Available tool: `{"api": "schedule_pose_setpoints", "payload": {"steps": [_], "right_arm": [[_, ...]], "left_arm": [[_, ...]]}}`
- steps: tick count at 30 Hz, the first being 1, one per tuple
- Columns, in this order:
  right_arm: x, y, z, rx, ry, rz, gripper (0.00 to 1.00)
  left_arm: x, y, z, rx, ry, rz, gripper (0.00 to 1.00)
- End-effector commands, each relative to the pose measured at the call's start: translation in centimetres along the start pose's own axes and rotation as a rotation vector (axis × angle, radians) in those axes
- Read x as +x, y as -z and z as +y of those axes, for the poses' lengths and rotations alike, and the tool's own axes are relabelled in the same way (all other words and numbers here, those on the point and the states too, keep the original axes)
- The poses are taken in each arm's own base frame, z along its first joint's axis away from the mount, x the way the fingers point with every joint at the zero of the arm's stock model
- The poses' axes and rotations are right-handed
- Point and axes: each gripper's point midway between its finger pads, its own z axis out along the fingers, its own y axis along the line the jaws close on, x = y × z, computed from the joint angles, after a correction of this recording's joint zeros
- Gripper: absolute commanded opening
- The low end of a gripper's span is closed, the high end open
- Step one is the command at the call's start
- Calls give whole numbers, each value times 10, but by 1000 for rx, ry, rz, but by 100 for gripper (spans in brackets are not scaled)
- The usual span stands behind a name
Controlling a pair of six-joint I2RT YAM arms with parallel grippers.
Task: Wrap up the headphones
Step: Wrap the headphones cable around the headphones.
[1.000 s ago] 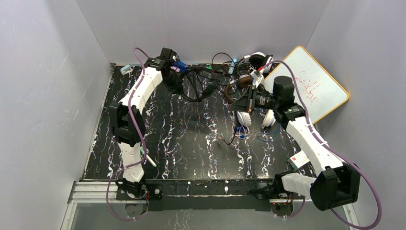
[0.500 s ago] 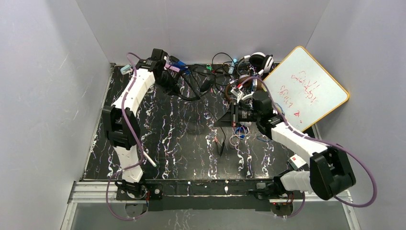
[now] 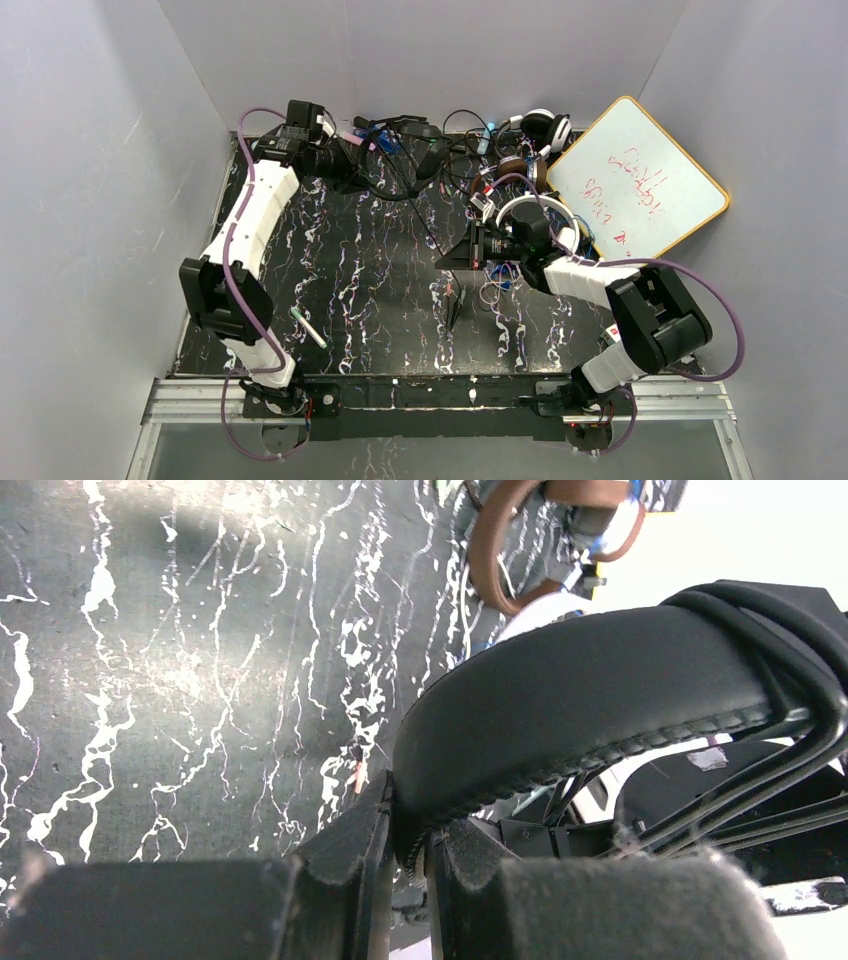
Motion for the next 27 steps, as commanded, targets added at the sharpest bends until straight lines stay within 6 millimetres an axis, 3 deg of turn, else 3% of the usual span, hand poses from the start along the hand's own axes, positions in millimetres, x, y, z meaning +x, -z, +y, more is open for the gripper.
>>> {"api": "schedule_pose_setpoints", "payload": {"steps": [1, 6, 15, 22, 24, 27], "right_arm": [[13, -5, 0, -61, 17, 63, 13], [5, -12, -9, -52, 44, 63, 13], [-14, -5, -18, -55, 93, 41, 14], [-24, 9, 7, -164, 204, 75, 14], [-23, 12, 16, -190, 215, 93, 14], [-19, 15, 20, -197, 211, 118, 16]], "left_arm": [[-2, 49, -33, 214, -123, -56, 0], [26, 62, -16, 217, -244, -19, 0], [122, 67, -26, 397, -582, 163, 0], [170, 69, -34, 489, -828, 257, 0], [175, 62, -26, 434, -946, 237, 0], [168, 55, -16, 351, -1095, 165, 0]]}}
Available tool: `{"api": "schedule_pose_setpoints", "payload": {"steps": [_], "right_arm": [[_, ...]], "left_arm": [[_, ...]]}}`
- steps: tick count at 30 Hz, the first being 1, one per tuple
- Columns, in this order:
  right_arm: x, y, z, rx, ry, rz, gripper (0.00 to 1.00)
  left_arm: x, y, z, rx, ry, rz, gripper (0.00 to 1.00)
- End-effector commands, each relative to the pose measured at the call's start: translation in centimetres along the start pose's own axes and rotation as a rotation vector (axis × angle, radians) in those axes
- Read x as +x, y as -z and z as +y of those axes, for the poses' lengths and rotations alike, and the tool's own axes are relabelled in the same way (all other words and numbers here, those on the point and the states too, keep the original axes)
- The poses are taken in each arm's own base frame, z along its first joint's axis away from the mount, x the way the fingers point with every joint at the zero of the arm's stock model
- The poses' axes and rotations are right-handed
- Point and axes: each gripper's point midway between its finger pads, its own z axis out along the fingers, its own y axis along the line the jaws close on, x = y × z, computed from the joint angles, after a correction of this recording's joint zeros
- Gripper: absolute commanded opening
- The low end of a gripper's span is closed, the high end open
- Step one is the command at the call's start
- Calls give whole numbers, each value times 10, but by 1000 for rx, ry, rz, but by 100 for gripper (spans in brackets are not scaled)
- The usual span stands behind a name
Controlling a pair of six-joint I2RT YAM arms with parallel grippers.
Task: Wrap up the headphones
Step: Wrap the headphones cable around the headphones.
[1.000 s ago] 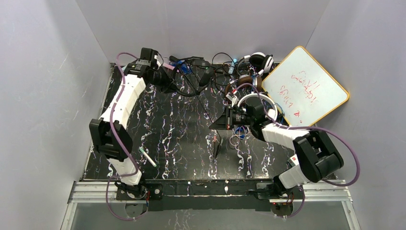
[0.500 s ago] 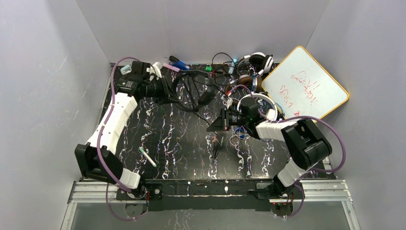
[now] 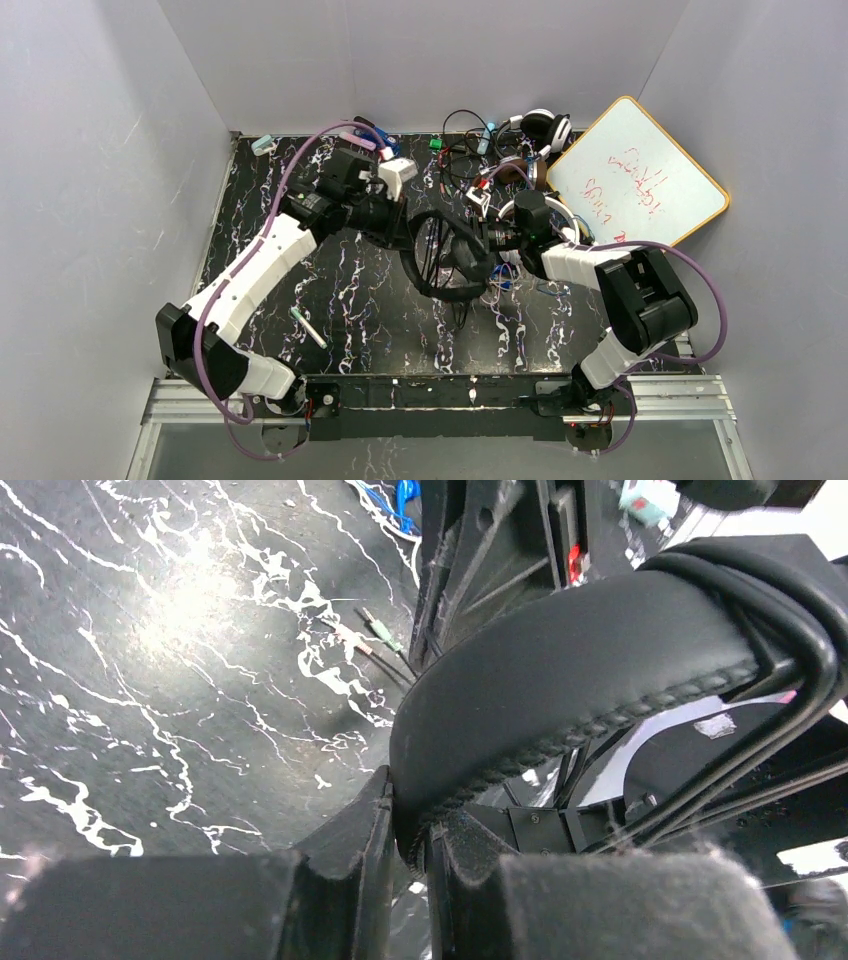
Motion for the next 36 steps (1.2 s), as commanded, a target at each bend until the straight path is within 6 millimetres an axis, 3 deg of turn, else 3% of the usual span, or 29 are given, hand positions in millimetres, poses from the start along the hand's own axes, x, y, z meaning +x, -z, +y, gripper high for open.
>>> {"api": "schedule_pose_setpoints", "payload": {"steps": [1, 5, 9, 15, 21, 27, 32, 36], "right_arm": [[-13, 6, 23, -45, 106, 18, 17], [-13, 7, 14, 26, 107, 22, 20], [-4, 6, -1, 81, 65, 48, 25], [9, 4, -14, 101, 25, 67, 30], [27, 7, -30, 162, 15, 90, 40], [45, 13, -22, 144, 43, 92, 59], [68, 14, -13, 108, 32, 150, 58], [89, 9, -6, 80, 26, 212, 63]], "left_arm": [[9, 14, -6, -46, -295, -5, 0], [0, 20, 4, -125, -451, -48, 0], [-13, 22, 5, -153, -486, -73, 0], [-8, 13, 11, -184, -570, -13, 0], [-20, 10, 17, -238, -593, -8, 0], [-14, 2, 19, -230, -603, 37, 0], [-3, -4, 23, -236, -618, 88, 0], [1, -6, 25, -239, -630, 111, 0]]}}
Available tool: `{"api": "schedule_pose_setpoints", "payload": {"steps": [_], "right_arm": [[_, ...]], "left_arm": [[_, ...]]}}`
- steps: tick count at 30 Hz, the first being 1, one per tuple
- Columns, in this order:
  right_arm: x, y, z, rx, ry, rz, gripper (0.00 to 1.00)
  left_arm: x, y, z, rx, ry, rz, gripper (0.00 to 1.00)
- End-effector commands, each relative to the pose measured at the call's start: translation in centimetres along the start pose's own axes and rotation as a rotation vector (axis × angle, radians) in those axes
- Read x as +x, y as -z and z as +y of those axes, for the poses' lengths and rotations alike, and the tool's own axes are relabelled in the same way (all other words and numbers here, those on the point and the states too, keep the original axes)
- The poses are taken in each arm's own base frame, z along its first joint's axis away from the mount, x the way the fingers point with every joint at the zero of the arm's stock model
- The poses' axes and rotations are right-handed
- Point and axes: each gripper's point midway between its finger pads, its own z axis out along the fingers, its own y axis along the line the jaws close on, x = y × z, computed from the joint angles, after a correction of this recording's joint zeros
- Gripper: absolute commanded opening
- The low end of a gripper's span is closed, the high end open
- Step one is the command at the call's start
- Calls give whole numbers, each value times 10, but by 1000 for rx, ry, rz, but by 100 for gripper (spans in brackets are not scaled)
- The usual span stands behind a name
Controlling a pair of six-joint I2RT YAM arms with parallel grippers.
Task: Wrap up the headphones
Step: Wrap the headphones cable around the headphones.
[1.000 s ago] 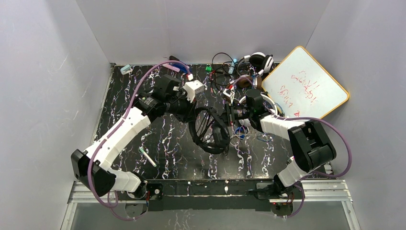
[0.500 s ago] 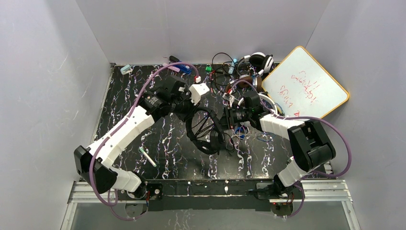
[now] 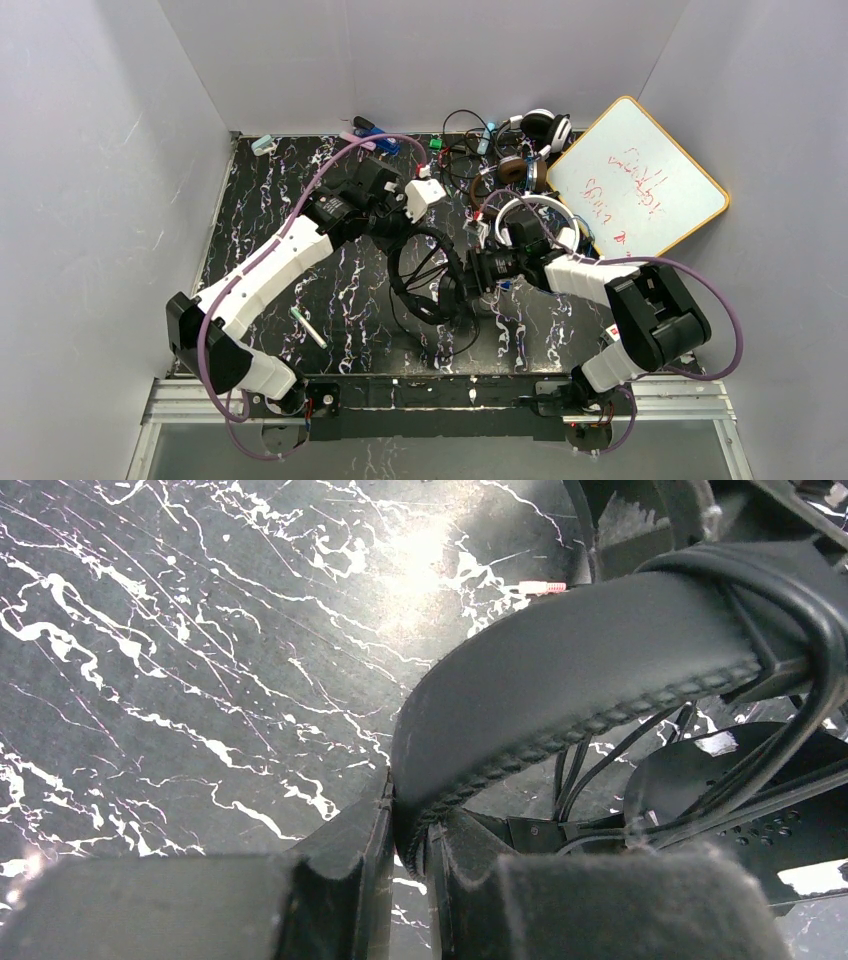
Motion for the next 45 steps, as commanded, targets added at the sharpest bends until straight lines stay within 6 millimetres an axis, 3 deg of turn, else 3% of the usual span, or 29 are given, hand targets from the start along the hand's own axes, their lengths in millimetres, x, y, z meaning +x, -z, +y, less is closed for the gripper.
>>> {"api": "schedule_pose_setpoints", "payload": {"steps": [1, 6, 12, 23, 39, 42, 45], "right_arm": [[21, -6, 15, -41, 48, 63, 64], [15, -5, 1, 118, 41, 0, 64], [0, 17, -29, 417, 2, -134, 64], [23, 20, -59, 685, 63, -45, 60], [29, 7, -87, 963, 188, 89, 50], [35, 8, -94, 1011, 194, 113, 46], [39, 11, -101, 1056, 188, 127, 36]], "left_arm": [[-5, 7, -4, 10, -30, -3, 0], [-1, 5, -9, 28, -51, 16, 0], [4, 6, -14, 34, -57, 28, 0], [3, 14, -21, 42, -44, -9, 0], [8, 19, -30, 51, -22, -44, 0], [9, 21, -29, 47, -22, -44, 0], [10, 21, -29, 45, -24, -45, 0]]}}
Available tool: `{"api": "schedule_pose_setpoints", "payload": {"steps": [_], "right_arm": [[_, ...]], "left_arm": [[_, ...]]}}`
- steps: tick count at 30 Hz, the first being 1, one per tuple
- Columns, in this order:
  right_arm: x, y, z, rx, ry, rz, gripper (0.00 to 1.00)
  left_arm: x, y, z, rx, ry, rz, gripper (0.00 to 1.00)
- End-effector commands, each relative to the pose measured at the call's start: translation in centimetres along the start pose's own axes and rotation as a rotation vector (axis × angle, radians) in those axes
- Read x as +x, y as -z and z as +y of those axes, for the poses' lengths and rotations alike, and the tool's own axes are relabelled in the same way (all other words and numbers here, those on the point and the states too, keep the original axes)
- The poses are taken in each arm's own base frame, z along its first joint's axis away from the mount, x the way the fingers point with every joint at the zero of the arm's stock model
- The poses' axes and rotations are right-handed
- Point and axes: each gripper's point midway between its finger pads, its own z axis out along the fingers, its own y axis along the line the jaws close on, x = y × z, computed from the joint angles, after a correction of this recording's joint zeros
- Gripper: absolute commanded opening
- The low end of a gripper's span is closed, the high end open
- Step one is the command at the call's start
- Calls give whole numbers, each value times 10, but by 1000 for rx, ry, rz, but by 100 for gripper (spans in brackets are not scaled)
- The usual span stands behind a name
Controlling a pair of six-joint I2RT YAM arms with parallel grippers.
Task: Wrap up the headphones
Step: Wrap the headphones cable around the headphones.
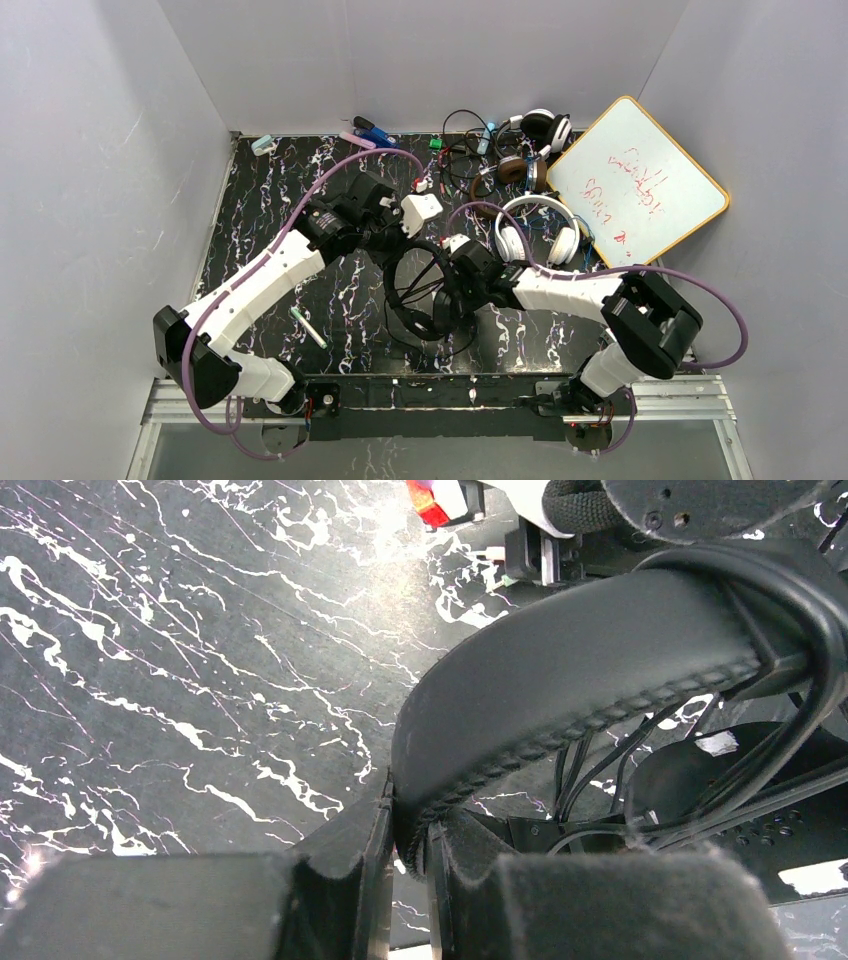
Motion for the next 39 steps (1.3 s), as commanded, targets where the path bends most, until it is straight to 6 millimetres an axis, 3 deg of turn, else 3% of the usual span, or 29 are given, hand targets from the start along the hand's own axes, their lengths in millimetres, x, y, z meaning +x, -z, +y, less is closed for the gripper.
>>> {"api": "schedule_pose_setpoints", "payload": {"steps": [1, 7, 10, 15, 20, 24, 28, 31, 35, 39], "right_arm": [[11, -6, -17, 115, 13, 51, 32], [5, -4, -19, 157, 26, 44, 1], [-12, 5, -18, 150, 13, -32, 1], [-60, 33, -30, 179, -31, -185, 1], [-108, 77, -71, 192, -152, -329, 1], [-126, 107, -119, 236, -271, -437, 1], [-144, 128, -170, 284, -388, -503, 1], [-159, 133, -201, 293, -464, -524, 1], [-180, 135, -226, 267, -513, -545, 1], [-192, 140, -230, 243, -504, -561, 1]], "left_arm": [[-8, 13, -8, 16, 1, -58, 0], [-7, 15, -8, 12, 1, -60, 0], [-7, 15, -8, 13, 1, -60, 0], [-6, 16, -9, 12, 6, -55, 0], [-7, 20, 4, -61, 32, -46, 0], [-9, 22, 11, -110, 63, -49, 0], [-11, 22, 17, -146, 96, -59, 0], [-15, 23, 15, -138, 105, -78, 0], [-19, 29, 17, -160, 144, -100, 0], [-18, 39, 43, -330, 253, -96, 0]]}}
